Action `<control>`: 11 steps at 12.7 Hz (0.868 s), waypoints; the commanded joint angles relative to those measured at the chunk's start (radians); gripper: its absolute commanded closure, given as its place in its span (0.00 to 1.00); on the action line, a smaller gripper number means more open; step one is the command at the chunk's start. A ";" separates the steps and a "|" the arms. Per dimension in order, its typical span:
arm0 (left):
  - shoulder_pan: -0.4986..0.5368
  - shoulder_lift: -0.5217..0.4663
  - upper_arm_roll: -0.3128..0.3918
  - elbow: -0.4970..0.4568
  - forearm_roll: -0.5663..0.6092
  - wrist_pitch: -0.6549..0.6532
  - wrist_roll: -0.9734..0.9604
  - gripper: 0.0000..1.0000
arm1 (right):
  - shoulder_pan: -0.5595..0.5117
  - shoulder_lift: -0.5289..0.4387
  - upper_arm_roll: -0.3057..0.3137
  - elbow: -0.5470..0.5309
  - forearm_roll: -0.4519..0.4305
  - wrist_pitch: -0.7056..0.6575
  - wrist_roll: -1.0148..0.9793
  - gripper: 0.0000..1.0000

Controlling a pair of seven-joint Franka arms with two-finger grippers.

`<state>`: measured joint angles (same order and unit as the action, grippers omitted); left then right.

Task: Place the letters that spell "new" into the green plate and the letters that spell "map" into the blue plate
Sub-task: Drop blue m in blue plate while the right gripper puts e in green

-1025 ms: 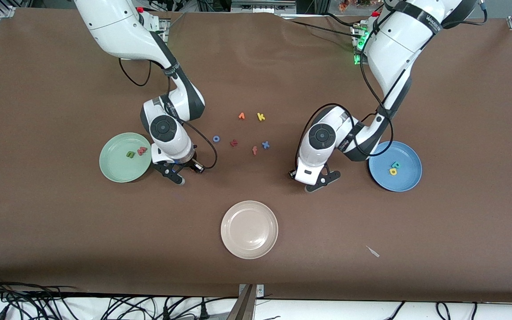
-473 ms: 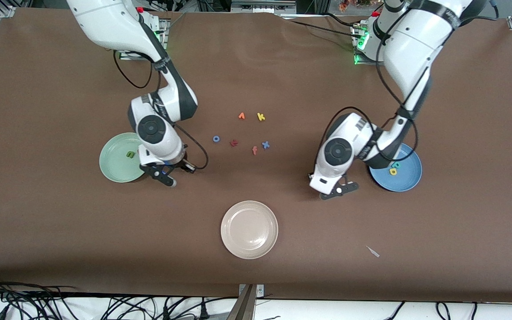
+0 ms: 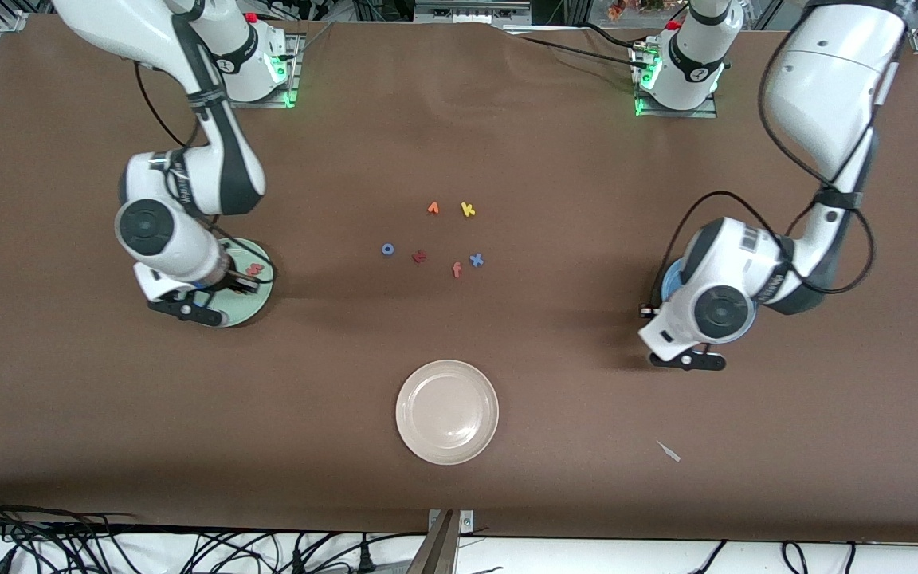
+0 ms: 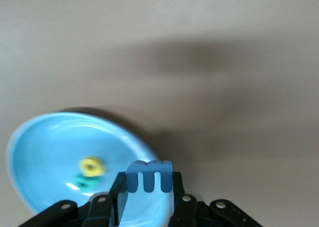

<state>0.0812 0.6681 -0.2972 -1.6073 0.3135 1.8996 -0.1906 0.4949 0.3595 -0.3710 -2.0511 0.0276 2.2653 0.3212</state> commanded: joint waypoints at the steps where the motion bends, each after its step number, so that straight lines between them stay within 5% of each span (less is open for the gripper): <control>1: 0.095 -0.021 -0.013 -0.031 -0.005 -0.043 0.222 0.62 | -0.008 -0.027 -0.052 -0.154 0.047 0.144 -0.167 0.90; 2: 0.104 -0.021 -0.013 -0.031 -0.007 -0.080 0.236 0.24 | -0.039 0.002 -0.052 -0.171 0.052 0.219 -0.204 0.90; 3: 0.103 -0.021 -0.013 -0.028 -0.007 -0.120 0.232 0.00 | -0.042 0.027 -0.051 -0.170 0.061 0.240 -0.206 0.90; 4: 0.103 -0.024 -0.013 -0.014 -0.008 -0.141 0.227 0.00 | -0.042 0.030 -0.046 -0.169 0.095 0.240 -0.217 0.88; 6: 0.109 -0.033 -0.011 0.021 -0.007 -0.165 0.223 0.00 | -0.045 0.029 -0.046 -0.166 0.113 0.232 -0.221 0.32; 8: 0.115 -0.041 -0.010 0.096 -0.008 -0.255 0.230 0.00 | -0.044 -0.002 -0.045 -0.147 0.113 0.186 -0.229 0.25; 11: 0.130 -0.056 -0.013 0.196 -0.014 -0.399 0.224 0.00 | -0.044 -0.034 -0.045 0.044 0.113 -0.126 -0.231 0.25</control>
<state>0.2038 0.6320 -0.3083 -1.4652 0.3133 1.5802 0.0219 0.4533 0.3626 -0.4177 -2.1215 0.1189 2.3176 0.1150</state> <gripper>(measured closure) 0.000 0.251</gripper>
